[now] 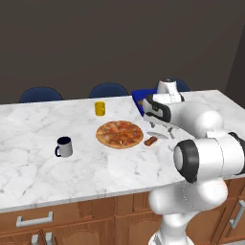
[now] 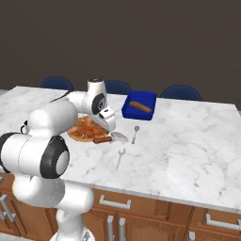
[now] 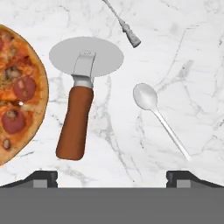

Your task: Take the pizza cutter from the drawer on the left and place it on the dining counter for cutting.

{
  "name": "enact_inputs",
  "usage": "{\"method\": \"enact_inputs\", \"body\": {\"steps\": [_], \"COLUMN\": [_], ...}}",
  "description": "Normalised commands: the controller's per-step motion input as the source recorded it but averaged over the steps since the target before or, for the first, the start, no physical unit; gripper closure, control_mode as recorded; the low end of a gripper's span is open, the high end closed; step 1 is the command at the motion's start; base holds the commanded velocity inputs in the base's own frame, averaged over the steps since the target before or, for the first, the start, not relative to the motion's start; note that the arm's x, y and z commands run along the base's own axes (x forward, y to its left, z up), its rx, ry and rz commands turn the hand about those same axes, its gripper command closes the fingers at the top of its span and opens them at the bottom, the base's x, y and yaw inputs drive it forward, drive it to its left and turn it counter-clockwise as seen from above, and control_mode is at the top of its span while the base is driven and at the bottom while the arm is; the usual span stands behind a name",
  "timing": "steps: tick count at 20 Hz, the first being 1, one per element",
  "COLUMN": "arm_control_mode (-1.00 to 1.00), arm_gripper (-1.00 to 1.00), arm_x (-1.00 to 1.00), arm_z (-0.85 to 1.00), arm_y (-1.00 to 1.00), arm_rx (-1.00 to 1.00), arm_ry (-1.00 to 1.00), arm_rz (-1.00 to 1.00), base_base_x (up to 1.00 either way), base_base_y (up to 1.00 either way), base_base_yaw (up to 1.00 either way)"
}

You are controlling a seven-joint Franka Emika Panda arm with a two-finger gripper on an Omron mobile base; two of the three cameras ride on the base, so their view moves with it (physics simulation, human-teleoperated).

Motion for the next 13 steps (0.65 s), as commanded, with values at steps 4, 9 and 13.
{"method": "enact_inputs", "body": {"steps": [4,9,13], "arm_control_mode": [-1.00,-1.00,-1.00], "arm_gripper": [-1.00,-1.00,-1.00], "arm_x": [-0.87,-0.97,-0.96], "arm_z": [0.53,0.52,0.56], "arm_y": [-0.11,-0.10,-0.04], "arm_rx": [0.00,0.00,0.00], "arm_ry": [-0.01,-0.01,0.00], "arm_rz": [0.04,0.05,0.07], "base_base_x": [0.00,0.00,0.00], "base_base_y": [0.00,0.00,0.00], "base_base_yaw": [0.00,0.00,0.00]}}
